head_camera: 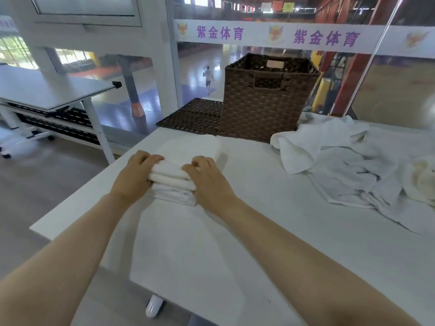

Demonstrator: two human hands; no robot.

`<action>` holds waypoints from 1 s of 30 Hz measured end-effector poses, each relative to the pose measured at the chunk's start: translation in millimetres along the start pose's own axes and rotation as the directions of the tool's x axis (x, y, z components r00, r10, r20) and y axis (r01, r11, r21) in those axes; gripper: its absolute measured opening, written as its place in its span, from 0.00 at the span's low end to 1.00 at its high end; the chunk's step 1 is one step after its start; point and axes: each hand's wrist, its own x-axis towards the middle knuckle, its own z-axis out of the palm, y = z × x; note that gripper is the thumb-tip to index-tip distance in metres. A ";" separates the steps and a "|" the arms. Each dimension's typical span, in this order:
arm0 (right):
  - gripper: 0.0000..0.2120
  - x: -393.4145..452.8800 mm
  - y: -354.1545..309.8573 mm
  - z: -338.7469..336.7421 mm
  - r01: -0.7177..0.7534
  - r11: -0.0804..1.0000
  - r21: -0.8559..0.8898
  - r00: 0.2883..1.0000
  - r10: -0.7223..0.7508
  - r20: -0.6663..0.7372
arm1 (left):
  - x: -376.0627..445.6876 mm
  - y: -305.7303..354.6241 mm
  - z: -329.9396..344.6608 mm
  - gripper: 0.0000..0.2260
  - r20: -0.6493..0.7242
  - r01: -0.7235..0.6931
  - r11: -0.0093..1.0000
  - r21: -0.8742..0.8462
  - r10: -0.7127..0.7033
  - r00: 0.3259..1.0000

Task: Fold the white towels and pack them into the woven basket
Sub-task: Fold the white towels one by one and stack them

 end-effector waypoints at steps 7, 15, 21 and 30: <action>0.30 -8.8 4.2 0.1 -0.122 0.941 0.315 0.992 0.102 0.079 | 3.0 -16.9 -7.9 0.33 0.127 -0.025 0.995 -0.094 0.037 0.991; 0.30 -23.0 28.2 -31.5 -0.258 0.875 0.409 0.957 0.174 0.232 | 5.4 -15.1 -23.9 0.37 0.223 -0.198 0.945 0.260 0.141 0.965; 0.27 -77.2 56.6 -51.9 -0.402 0.821 0.407 0.906 0.290 0.309 | 26.9 28.2 -64.1 0.31 0.287 -0.011 0.924 0.383 -0.108 0.952; 0.22 -167.2 110.5 -87.4 -0.576 0.717 0.391 0.799 0.596 0.084 | 46.0 140.3 -26.9 0.22 0.010 -0.141 0.990 0.013 0.141 0.990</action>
